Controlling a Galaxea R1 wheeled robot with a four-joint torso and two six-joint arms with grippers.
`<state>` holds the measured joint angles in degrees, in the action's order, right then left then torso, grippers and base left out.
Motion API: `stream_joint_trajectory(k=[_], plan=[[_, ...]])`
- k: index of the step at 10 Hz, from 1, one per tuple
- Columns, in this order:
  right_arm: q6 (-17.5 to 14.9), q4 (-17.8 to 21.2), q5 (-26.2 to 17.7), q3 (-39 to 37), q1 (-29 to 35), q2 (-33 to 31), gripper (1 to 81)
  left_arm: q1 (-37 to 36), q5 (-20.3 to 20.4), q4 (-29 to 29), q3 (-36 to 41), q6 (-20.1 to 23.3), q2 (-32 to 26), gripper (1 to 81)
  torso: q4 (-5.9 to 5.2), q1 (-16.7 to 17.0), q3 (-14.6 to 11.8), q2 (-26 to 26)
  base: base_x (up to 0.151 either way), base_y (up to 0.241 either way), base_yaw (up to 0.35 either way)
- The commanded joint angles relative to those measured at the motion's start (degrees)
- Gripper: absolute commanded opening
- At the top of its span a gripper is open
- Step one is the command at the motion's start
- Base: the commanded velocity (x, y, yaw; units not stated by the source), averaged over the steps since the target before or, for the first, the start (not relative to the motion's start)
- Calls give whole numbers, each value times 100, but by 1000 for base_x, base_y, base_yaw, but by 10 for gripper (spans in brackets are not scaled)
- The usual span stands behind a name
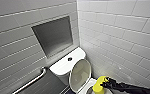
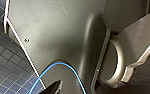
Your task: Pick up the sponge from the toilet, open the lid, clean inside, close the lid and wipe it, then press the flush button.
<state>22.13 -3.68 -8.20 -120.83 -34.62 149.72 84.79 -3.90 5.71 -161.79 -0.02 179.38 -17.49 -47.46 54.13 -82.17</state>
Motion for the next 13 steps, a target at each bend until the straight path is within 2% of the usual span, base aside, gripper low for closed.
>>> stream_joint_trajectory(k=[1,3,4,7,11,12,13], plan=[[-15,-63,-155,219,741,-98,10,25,-480,-8,-19,20,-16,811,0,15,375,26,0,0,0],[-15,-71,-121,280,776,-98,10,25,-497,-8,-10,20,-16,811,0,-114,522,-219,0,0,0],[-15,-63,-138,307,864,-89,10,26,-498,-8,-10,20,-16,811,0,-136,273,-273,0,0,0],[-15,-71,-155,254,960,122,10,34,-498,-26,-10,20,-8,811,0,-155,448,-290,0,0,0],[-15,-159,-155,70,1057,455,10,60,-506,-61,-10,12,-25,811,0,-158,446,-293,0,0,0],[-15,-168,-146,61,1101,482,10,60,-506,-70,-10,11,-25,811,0,-158,562,-293,0,0,0],[-15,-177,-146,70,1136,473,10,78,-506,-70,-10,11,-25,811,0,-158,935,-293,0,0,0]])
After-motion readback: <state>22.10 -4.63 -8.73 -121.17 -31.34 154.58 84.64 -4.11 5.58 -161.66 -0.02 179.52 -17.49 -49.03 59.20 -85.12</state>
